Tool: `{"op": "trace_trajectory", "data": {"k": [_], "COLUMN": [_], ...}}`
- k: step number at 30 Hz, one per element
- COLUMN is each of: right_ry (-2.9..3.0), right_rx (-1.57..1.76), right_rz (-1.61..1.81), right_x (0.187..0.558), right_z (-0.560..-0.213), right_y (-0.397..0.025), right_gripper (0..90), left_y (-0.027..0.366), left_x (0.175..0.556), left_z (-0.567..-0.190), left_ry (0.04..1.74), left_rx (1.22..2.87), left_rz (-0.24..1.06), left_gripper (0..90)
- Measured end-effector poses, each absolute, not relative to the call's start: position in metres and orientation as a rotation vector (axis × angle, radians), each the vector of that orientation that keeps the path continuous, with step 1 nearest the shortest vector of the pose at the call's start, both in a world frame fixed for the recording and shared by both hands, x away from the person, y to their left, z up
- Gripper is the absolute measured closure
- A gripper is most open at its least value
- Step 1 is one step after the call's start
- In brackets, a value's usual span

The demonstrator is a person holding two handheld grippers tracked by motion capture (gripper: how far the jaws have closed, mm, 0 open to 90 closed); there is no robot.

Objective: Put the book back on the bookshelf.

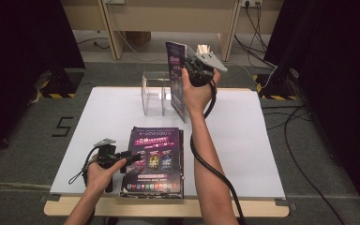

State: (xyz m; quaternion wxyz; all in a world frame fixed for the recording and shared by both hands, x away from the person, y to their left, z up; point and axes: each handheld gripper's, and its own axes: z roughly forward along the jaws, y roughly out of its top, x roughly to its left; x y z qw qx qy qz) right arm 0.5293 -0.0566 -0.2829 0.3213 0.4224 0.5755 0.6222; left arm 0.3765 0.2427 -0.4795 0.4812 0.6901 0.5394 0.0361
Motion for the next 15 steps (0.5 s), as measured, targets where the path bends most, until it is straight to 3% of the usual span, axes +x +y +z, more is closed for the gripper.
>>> {"op": "trace_trajectory", "data": {"k": [15], "right_ry": [1.505], "right_rx": [1.115], "right_rz": [1.622], "right_x": [0.5374], "right_z": [-0.2798], "right_y": [-0.0554], "right_gripper": [83.6], "left_y": [0.2436], "left_x": [0.3764], "left_z": [-0.4797], "left_ry": [1.317], "left_rx": [1.685], "left_rz": [0.092], "left_gripper": [40.2]}}
